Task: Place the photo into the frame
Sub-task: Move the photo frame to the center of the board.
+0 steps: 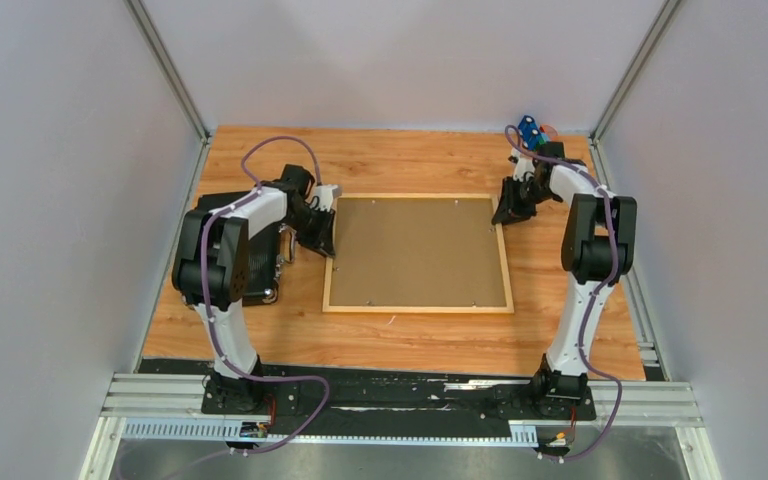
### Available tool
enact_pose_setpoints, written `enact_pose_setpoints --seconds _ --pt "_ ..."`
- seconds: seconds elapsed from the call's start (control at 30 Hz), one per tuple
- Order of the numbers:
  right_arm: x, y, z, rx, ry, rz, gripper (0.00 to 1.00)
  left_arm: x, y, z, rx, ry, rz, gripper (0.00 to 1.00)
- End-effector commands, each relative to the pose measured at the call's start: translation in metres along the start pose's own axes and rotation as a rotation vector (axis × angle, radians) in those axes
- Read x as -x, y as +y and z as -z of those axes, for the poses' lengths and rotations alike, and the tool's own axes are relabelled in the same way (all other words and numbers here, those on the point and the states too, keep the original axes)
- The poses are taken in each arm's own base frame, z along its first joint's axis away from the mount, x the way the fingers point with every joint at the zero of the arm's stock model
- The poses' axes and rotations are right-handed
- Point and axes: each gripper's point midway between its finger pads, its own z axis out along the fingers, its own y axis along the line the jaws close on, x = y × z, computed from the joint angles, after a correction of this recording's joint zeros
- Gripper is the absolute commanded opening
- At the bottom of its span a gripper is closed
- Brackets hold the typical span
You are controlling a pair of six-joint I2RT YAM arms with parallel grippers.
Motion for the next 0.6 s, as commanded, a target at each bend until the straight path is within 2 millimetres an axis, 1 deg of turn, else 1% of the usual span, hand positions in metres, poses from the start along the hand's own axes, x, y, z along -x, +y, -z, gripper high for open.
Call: enact_pose_setpoints --seconds 0.0,0.03,0.07,0.1,0.17,0.27,0.33,0.37,0.4,0.43,0.47,0.5,0.57 --pt "0.049 -0.02 0.0 -0.043 -0.115 0.045 0.17 0.02 0.01 -0.011 0.02 -0.012 -0.04 0.0" --pt "0.056 -0.021 0.0 -0.041 -0.125 0.051 0.18 0.027 0.01 -0.01 0.022 -0.026 -0.036 0.0" --pt "0.061 -0.021 0.0 -0.038 -0.131 0.056 0.19 0.029 0.012 -0.012 0.024 -0.025 -0.03 0.0" --pt "0.066 -0.021 -0.001 -0.033 -0.138 0.063 0.21 0.036 0.012 -0.011 0.028 -0.038 -0.027 0.0" --pt "0.074 -0.019 0.0 -0.024 -0.152 0.074 0.3 0.041 0.015 -0.013 0.038 -0.044 -0.017 0.0" --pt "0.078 -0.015 0.006 -0.018 -0.171 0.1 0.51 0.046 0.017 -0.013 0.055 -0.058 -0.011 0.07" --pt "0.08 -0.014 0.013 -0.031 -0.191 0.129 0.65 0.049 0.019 -0.01 0.067 -0.069 -0.008 0.17" --pt "0.077 -0.013 0.016 -0.035 -0.196 0.145 0.7 0.051 0.02 -0.007 0.081 -0.078 -0.01 0.28" --pt "0.077 -0.011 0.021 -0.04 -0.207 0.167 0.73 0.053 0.021 -0.005 0.091 -0.084 -0.011 0.33" --pt "0.077 -0.009 0.027 -0.046 -0.219 0.186 0.74 0.056 0.023 0.0 0.114 -0.097 -0.015 0.42" --pt "0.076 -0.007 0.033 -0.055 -0.23 0.201 0.76 0.058 0.024 0.003 0.127 -0.104 -0.015 0.47" --pt "0.076 -0.004 0.041 -0.064 -0.247 0.22 0.77 0.061 0.026 0.009 0.15 -0.119 -0.021 0.55" --pt "0.074 0.004 0.056 -0.075 -0.278 0.258 0.8 0.067 0.028 0.022 0.192 -0.146 -0.032 0.63"
